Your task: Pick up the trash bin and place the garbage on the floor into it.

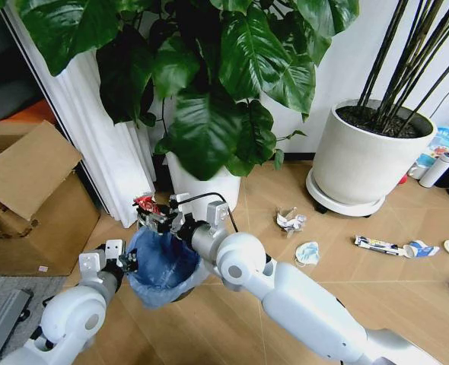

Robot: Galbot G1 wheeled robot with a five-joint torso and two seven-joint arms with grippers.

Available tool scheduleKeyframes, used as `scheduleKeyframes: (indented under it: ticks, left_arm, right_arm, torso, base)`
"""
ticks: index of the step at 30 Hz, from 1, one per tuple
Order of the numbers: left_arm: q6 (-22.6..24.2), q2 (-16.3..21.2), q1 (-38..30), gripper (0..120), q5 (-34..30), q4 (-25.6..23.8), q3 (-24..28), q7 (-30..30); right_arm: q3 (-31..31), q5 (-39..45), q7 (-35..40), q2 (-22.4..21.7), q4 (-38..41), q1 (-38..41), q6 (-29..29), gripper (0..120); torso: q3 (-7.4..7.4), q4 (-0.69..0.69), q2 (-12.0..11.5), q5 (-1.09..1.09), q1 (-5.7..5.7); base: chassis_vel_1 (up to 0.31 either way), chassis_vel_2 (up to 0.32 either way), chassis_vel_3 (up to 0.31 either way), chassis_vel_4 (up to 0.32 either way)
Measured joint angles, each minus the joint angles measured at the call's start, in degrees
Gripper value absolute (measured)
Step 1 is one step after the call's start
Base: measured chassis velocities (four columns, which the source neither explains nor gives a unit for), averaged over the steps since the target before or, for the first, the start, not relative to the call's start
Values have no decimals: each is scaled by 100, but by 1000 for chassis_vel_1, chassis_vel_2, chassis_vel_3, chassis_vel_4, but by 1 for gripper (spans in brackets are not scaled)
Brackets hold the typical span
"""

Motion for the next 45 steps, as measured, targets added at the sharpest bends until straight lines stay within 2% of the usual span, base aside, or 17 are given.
scheduleKeyframes:
  ticks: [6,9,10,11,16,23,28,29,32,33,37,38,41,45]
  left_arm:
    - [0,21,-68,0,-26,-1,0,-34]
    - [-1,21,-68,0,-27,-15,0,-35]
    - [-1,21,-68,0,-27,-15,0,-35]
    - [-3,19,-68,0,-26,-20,-3,-35]
    - [-16,-27,-68,0,-18,-5,-26,-29]
    - [-99,-220,-19,0,175,51,-140,20]
    - [-281,-516,147,0,997,57,-343,338]
    - [-281,-516,147,0,997,57,-343,338]
    - [-257,-621,255,0,1164,-32,-384,388]
    - [-257,-621,255,0,1164,-32,-384,388]
    - [-233,-705,410,0,1307,-106,-405,417]
    - [-233,-705,410,0,1307,-106,-405,417]
    - [-248,-736,489,0,1383,-148,-389,435]
    - [-255,-726,512,0,1395,-194,-351,446]
  right_arm:
    - [-9,445,381,15,10,25,-282,67]
    - [-14,447,400,19,5,28,-289,80]
    - [-14,447,400,19,5,28,-289,80]
    - [-15,432,399,21,-9,30,-288,87]
    - [-4,201,370,58,-63,53,-154,99]
    - [383,-703,272,-76,-124,-85,109,100]
    - [1287,-2476,-340,-516,-119,-999,318,100]
    - [1287,-2476,-340,-516,-119,-999,318,100]
    - [1991,-3349,-715,-780,-15,-1738,512,100]
    - [1991,-3349,-715,-780,-15,-1738,512,100]
    - [2911,-3922,-977,-934,261,-2639,693,100]
    - [2911,-3922,-977,-934,261,-2639,693,100]
    - [3482,-4081,-1122,-946,422,-3117,694,100]
    - [3781,-4165,-1248,-938,477,-3368,725,100]
  torso:
    - [0,1,0,0,0]
    - [0,1,0,1,0]
    - [0,1,0,1,0]
    - [0,1,0,1,0]
    - [0,1,0,1,0]
    - [0,2,0,1,0]
    - [-1,1,0,4,0]
    - [-1,1,0,4,0]
    - [-1,-1,0,3,-1]
    - [-1,-1,0,3,-1]
    - [-2,-1,0,3,-1]
    - [-2,-1,0,3,-1]
    - [-2,0,1,3,-1]
    - [-1,1,1,3,-1]
  base:
    - [0,0,0,0]
    - [0,0,0,0]
    - [0,0,0,0]
    - [0,0,0,0]
    - [0,0,0,0]
    - [0,0,0,0]
    - [0,0,0,0]
    - [0,0,0,0]
    - [0,0,0,0]
    - [0,0,0,0]
    - [0,0,0,0]
    - [0,0,0,0]
    - [0,0,0,0]
    - [0,0,0,0]
